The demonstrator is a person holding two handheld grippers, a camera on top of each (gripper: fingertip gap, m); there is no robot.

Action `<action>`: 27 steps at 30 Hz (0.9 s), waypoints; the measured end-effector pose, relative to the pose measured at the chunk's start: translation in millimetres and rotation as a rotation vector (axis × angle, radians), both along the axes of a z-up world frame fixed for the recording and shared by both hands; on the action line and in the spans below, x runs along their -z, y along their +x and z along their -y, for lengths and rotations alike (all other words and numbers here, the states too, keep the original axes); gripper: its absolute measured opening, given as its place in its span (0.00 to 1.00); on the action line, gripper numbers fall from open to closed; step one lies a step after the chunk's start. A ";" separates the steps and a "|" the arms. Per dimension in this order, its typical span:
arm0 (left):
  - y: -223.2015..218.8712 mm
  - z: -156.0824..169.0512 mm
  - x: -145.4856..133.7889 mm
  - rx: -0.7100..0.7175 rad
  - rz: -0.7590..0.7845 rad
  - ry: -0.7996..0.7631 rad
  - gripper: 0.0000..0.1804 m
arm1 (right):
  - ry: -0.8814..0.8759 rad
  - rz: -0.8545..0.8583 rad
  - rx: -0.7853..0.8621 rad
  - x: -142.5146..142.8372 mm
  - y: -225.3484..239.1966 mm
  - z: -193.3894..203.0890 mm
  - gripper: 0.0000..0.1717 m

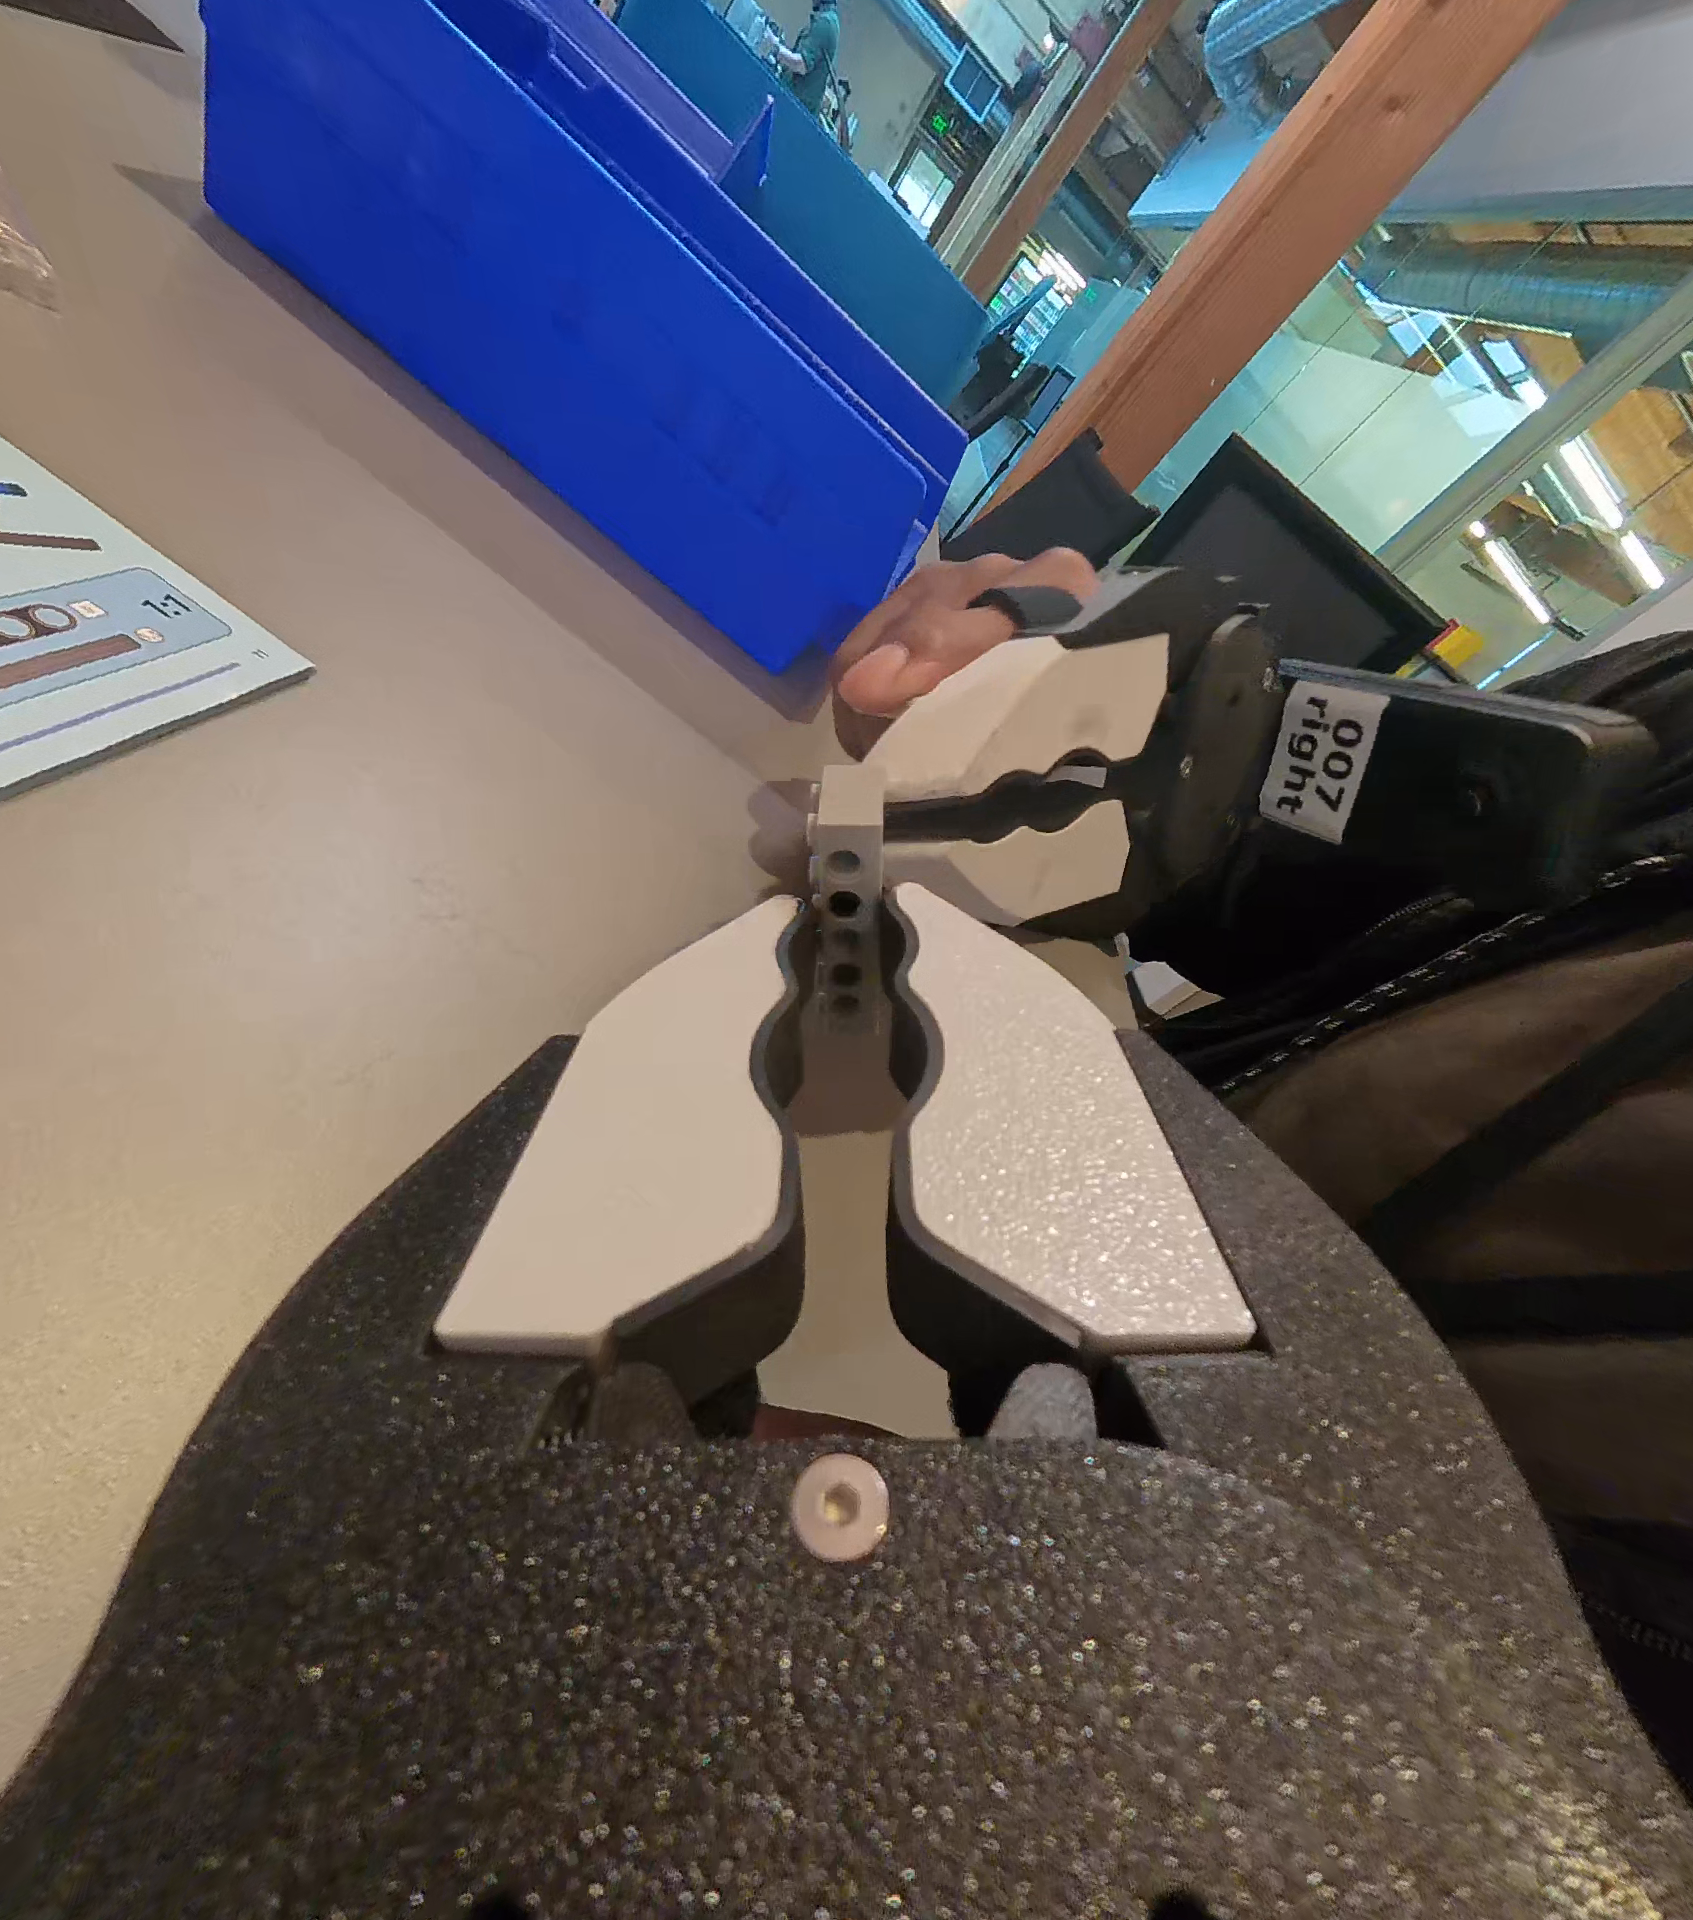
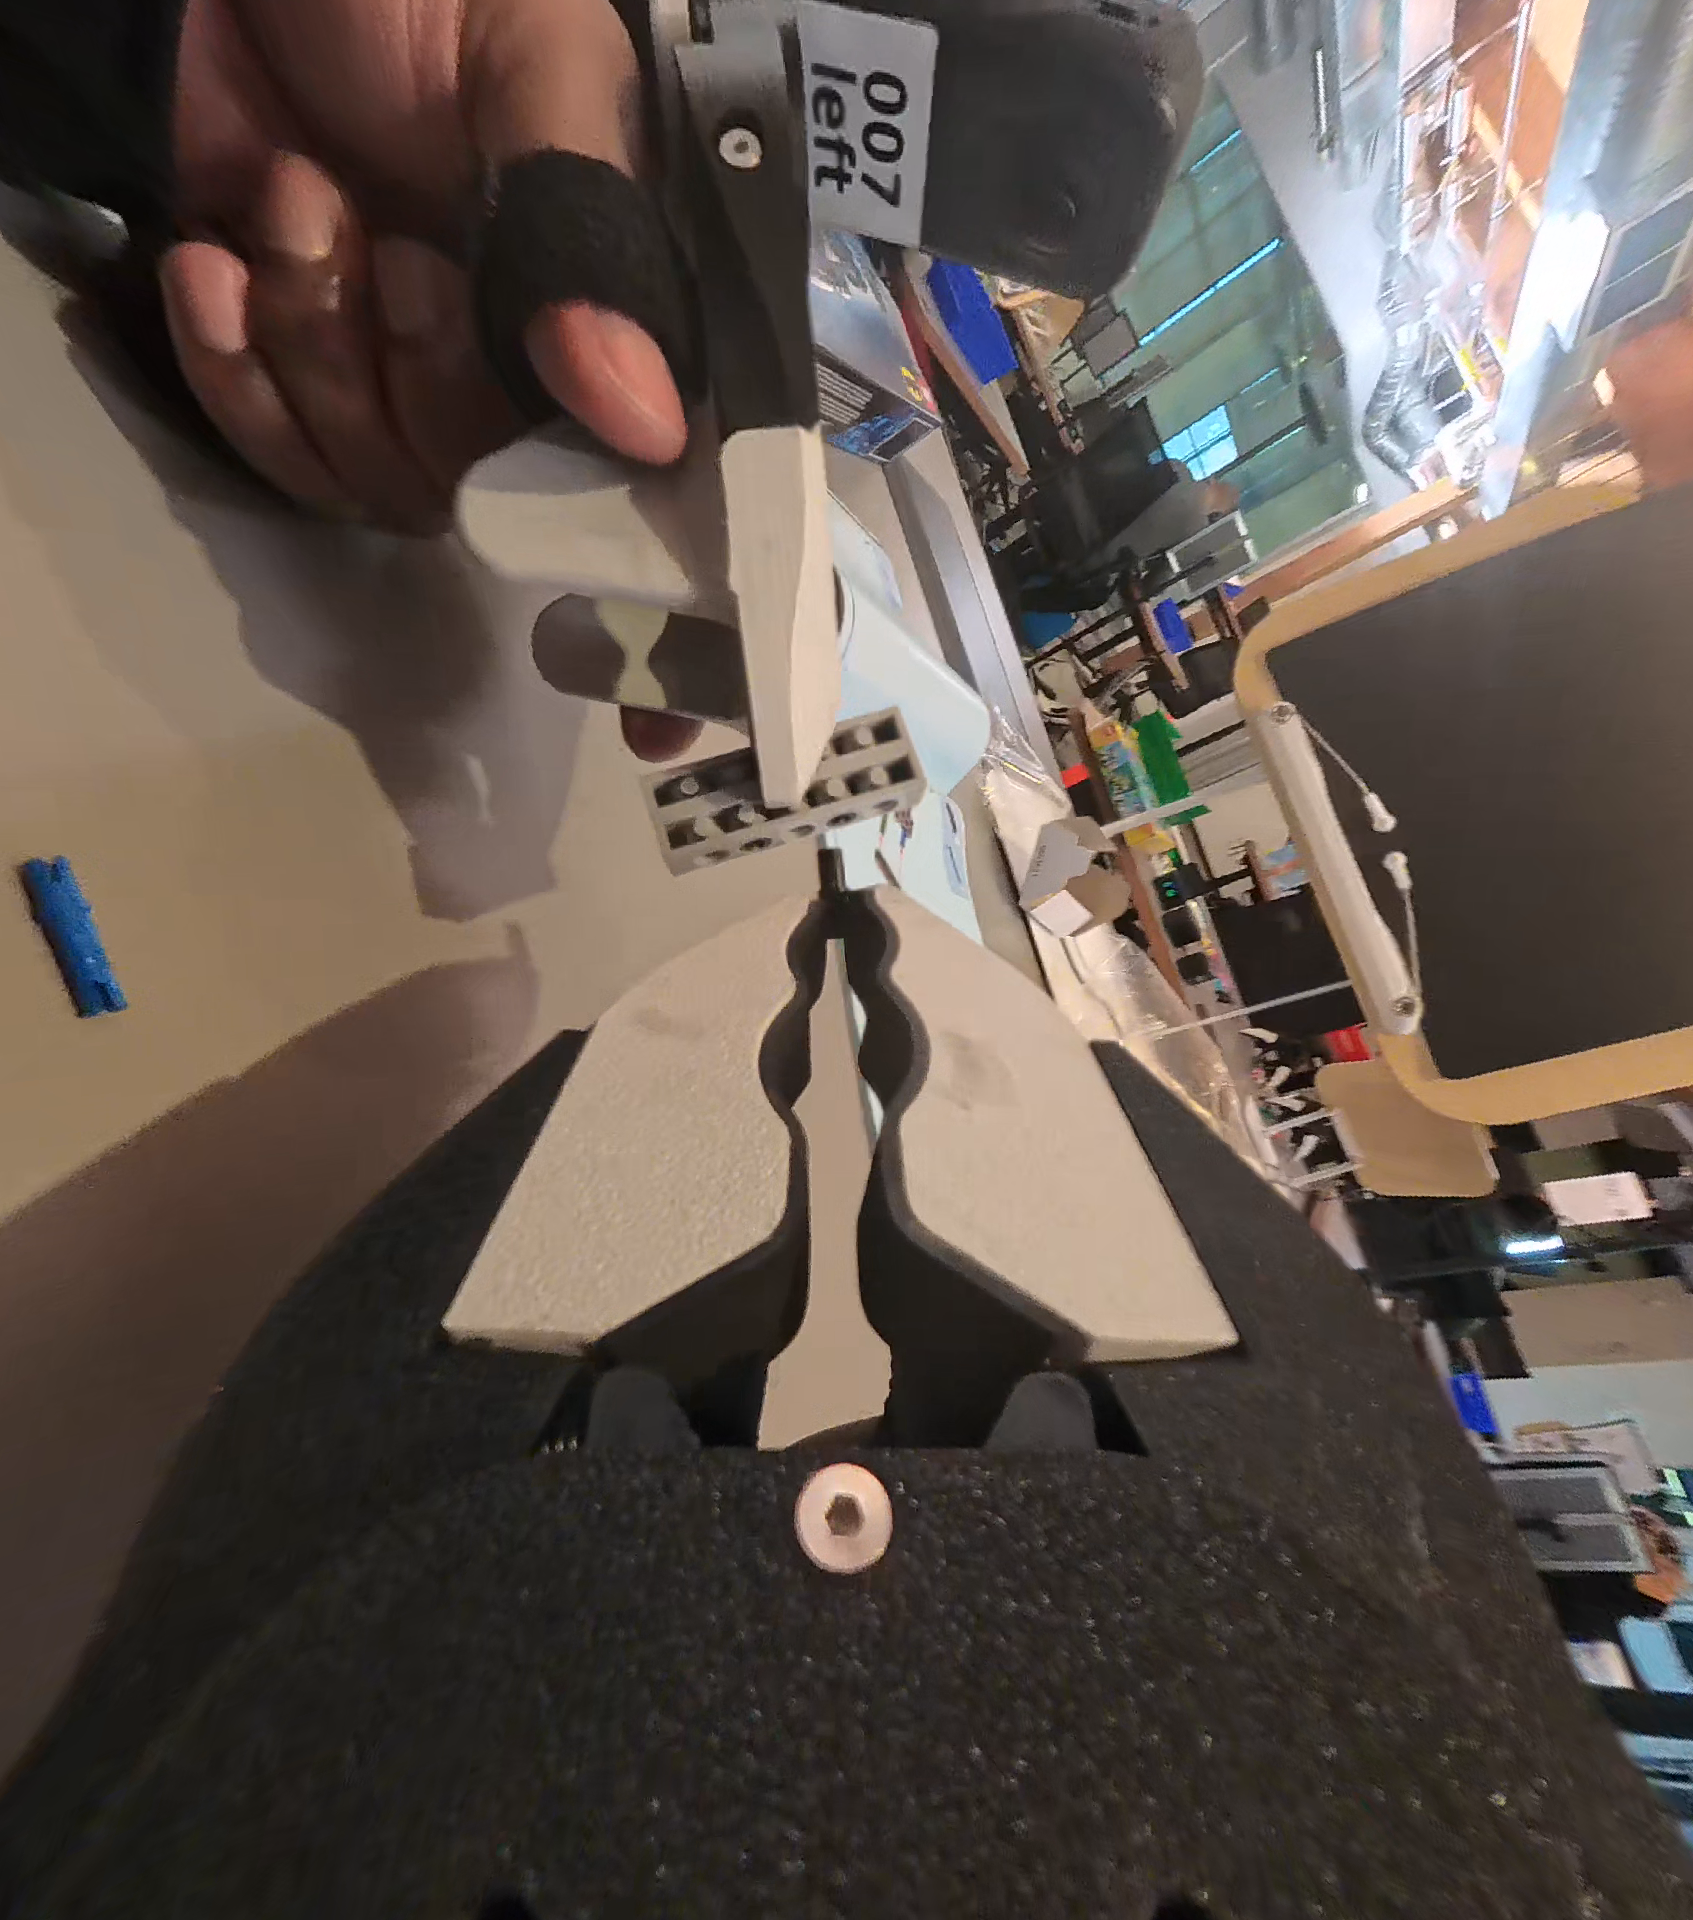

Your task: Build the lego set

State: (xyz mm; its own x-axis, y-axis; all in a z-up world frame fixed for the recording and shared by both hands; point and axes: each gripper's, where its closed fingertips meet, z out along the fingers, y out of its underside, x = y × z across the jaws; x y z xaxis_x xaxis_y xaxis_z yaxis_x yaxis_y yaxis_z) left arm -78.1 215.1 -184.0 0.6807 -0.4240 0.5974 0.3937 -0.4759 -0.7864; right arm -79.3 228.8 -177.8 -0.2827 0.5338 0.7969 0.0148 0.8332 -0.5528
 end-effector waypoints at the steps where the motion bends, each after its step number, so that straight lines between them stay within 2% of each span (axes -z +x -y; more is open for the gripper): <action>1: 0.1 -0.5 -0.2 -0.002 -0.004 0.003 0.06 | 0.020 -0.007 0.000 0.4 0.3 1.0 0.02; 9: 2.4 -0.9 2.3 -0.003 -0.041 0.001 0.06 | 0.150 -0.036 0.017 4.5 0.9 4.0 0.02; 14: 3.4 -1.2 5.5 -0.004 -0.112 0.005 0.06 | 0.167 -0.017 0.010 6.7 2.5 4.7 0.02; 23: 6.6 1.9 7.4 0.027 -0.218 0.028 0.06 | 0.030 0.061 -0.031 9.0 5.3 8.3 0.02; 27: 7.4 3.1 5.7 0.039 -0.218 0.041 0.06 | -0.063 0.095 -0.051 7.9 6.0 10.2 0.02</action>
